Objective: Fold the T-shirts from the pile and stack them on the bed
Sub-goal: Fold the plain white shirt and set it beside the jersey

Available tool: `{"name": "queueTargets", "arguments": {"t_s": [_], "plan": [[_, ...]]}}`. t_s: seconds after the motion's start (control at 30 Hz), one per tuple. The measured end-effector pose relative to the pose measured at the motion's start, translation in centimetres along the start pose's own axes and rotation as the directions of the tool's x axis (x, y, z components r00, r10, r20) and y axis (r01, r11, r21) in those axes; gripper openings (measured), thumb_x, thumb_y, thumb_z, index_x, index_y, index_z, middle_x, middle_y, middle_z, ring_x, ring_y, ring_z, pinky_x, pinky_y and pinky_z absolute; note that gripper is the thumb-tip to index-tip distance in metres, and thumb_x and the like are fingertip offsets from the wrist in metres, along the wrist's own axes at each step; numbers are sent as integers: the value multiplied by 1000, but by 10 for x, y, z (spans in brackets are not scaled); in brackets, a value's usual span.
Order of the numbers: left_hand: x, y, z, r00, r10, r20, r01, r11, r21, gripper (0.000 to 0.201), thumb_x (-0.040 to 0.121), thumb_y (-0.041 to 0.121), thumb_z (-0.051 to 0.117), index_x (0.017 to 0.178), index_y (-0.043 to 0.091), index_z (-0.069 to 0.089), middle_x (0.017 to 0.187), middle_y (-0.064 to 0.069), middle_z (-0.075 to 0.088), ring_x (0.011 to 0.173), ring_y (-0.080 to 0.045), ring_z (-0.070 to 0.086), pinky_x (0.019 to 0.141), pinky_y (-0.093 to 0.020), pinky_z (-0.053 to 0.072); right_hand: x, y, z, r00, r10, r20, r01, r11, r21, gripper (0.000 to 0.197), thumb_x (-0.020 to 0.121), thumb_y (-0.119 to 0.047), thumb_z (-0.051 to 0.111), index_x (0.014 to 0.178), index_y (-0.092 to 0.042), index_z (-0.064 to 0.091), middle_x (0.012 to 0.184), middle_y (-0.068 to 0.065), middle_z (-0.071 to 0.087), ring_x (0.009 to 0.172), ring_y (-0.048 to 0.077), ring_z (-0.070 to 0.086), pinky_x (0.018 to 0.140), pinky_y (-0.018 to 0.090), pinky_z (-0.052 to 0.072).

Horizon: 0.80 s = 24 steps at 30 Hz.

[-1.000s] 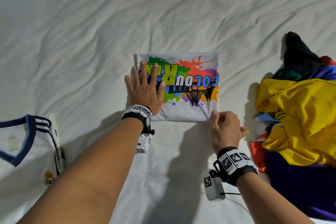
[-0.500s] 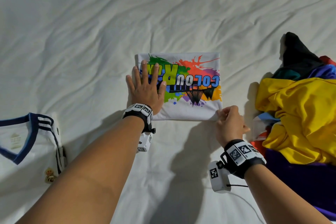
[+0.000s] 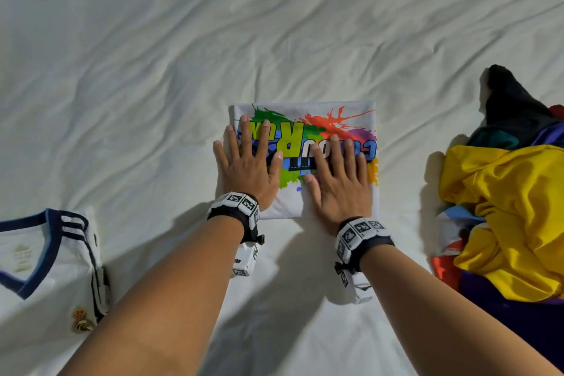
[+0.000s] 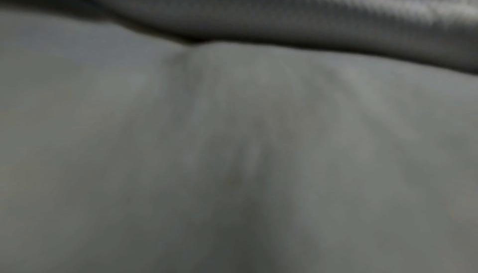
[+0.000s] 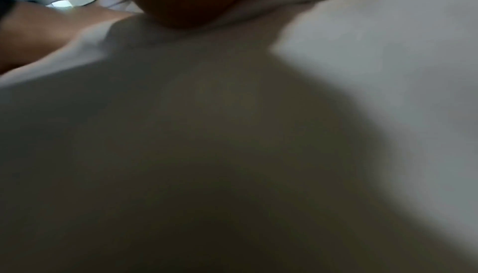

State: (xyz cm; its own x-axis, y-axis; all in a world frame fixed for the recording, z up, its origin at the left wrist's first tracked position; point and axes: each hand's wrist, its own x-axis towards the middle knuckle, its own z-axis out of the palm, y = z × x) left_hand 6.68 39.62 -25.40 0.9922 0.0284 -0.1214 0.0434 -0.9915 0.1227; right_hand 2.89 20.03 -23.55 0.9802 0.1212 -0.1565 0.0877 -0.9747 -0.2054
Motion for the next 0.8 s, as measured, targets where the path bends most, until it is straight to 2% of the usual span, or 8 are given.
{"name": "queueTargets", "arguments": {"t_s": [0.2, 0.33, 0.4, 0.47, 0.57, 0.67, 0.73, 0.8], "plan": [[-1, 0, -4, 1000, 4, -1, -4, 1000, 20, 67, 103, 60, 18, 163, 33, 8, 172, -6, 1, 155, -39, 8, 120, -64, 10, -1, 27, 2, 987, 158, 20, -159, 983, 87, 65, 103, -52, 20, 162, -28, 14, 170, 6, 2, 157, 26, -4, 125, 49, 4], [1, 5, -16, 995, -2, 96, -2, 999, 47, 69, 100, 60, 15, 163, 34, 7, 172, -7, 2, 155, -41, 8, 117, -71, 8, 0, 32, -8, 982, 187, 35, -190, 951, 243, 69, 101, -50, 18, 163, -19, 10, 170, 5, -1, 157, 20, -4, 126, 46, 5], [1, 12, -28, 991, -27, 131, 17, 996, 83, 68, 99, 57, 25, 162, 32, 15, 171, -12, 5, 155, -42, 7, 115, -76, 2, -6, 38, -22, 967, 255, -14, -233, 905, 355, 70, 102, -49, 29, 161, -12, 18, 168, 10, 15, 155, 25, 11, 125, 47, 12], [-4, 29, -45, 992, -77, 99, 69, 994, 86, 62, 96, 48, 41, 153, 25, 36, 166, -20, 17, 152, -43, 14, 115, -74, 0, -19, 46, -39, 923, 382, -56, -344, 880, 327, 59, 103, -47, 38, 152, -14, 34, 153, 13, 39, 140, 33, 32, 116, 49, 24], [-19, 78, -66, 995, 101, 3, -101, 995, 9, 38, 98, 39, 40, 125, 17, 56, 143, -19, 48, 131, -40, 43, 105, -59, 29, -41, 56, -50, 871, 481, 103, -489, 821, 296, 46, 100, -58, 37, 126, -24, 54, 125, 7, 54, 120, 30, 42, 105, 48, 27], [-28, 137, -79, 948, 270, 171, -260, 962, -81, 38, 105, 40, 34, 112, 16, 62, 114, -11, 64, 109, -33, 56, 89, -47, 42, -52, 55, -46, 855, 459, 242, -516, 799, 308, 62, 83, -75, 29, 105, -23, 55, 108, 0, 53, 107, 25, 42, 100, 48, 29], [-21, 167, -78, 930, 197, 311, -179, 980, -84, 47, 105, 51, 34, 112, 15, 63, 112, -10, 67, 107, -34, 61, 86, -44, 44, -53, 54, -44, 859, 417, 298, -488, 844, 225, 59, 76, -73, 33, 97, -21, 50, 105, 2, 51, 105, 26, 41, 97, 48, 30], [-12, 185, -73, 897, 132, 423, -131, 991, -30, 60, 98, 66, 39, 114, 14, 64, 113, -9, 66, 106, -33, 64, 82, -41, 45, -49, 53, -48, 847, 412, 336, -491, 848, 198, 47, 82, -62, 50, 100, -19, 56, 108, 5, 53, 108, 28, 41, 95, 47, 29]]}}
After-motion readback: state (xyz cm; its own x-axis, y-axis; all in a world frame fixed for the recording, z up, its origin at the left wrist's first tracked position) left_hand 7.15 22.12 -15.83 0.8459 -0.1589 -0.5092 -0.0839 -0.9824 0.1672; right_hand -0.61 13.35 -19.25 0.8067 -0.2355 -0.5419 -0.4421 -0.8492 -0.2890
